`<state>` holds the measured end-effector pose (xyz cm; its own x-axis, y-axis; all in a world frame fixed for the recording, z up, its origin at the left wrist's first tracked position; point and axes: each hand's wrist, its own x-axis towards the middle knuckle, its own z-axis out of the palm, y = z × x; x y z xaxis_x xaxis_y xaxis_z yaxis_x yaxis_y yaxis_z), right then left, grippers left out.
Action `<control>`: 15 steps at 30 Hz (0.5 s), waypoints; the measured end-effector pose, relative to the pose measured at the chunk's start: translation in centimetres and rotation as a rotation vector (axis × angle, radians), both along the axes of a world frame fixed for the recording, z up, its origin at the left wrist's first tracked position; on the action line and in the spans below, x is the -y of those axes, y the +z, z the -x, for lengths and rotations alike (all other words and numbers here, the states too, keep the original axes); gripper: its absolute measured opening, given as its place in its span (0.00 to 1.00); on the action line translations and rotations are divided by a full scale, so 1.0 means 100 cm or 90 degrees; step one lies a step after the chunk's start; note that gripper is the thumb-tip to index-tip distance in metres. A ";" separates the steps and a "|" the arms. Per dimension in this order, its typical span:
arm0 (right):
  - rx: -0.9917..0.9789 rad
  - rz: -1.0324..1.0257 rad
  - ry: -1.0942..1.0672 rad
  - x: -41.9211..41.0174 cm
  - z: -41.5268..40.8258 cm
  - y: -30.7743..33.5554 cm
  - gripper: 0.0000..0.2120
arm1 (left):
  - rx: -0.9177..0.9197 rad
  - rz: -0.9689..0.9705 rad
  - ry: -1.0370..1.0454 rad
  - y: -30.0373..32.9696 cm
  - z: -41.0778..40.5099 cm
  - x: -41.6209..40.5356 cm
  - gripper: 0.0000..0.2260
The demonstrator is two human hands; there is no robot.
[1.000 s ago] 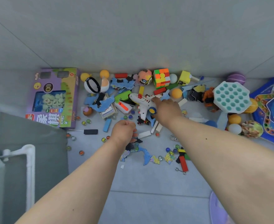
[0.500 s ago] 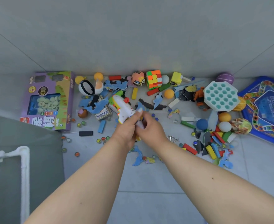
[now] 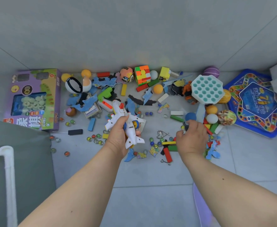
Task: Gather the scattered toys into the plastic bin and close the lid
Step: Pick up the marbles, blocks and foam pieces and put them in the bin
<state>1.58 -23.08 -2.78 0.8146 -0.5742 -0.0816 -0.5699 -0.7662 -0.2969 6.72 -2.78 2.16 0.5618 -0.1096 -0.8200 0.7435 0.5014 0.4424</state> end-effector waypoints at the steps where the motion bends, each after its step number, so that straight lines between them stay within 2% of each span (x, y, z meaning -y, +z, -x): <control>1: -0.017 0.018 -0.039 0.005 0.003 0.000 0.23 | 0.003 -0.001 -0.001 0.001 0.002 0.001 0.09; 5: -0.137 0.030 -0.200 0.030 0.009 0.001 0.35 | -0.002 -0.031 -0.020 0.001 0.009 0.004 0.09; 8: -0.223 -0.067 -0.242 0.045 0.010 -0.002 0.37 | -0.008 -0.046 -0.030 0.001 0.015 0.008 0.08; 10: -0.251 -0.124 -0.222 0.049 0.010 -0.007 0.35 | -0.011 -0.046 -0.045 0.001 0.019 0.012 0.09; 13: -0.239 -0.143 -0.159 0.046 0.007 -0.009 0.31 | -0.016 -0.029 -0.071 0.001 0.022 0.021 0.15; 15: -0.221 -0.153 -0.115 0.042 0.005 -0.009 0.30 | -0.018 -0.031 -0.083 0.002 0.023 0.027 0.14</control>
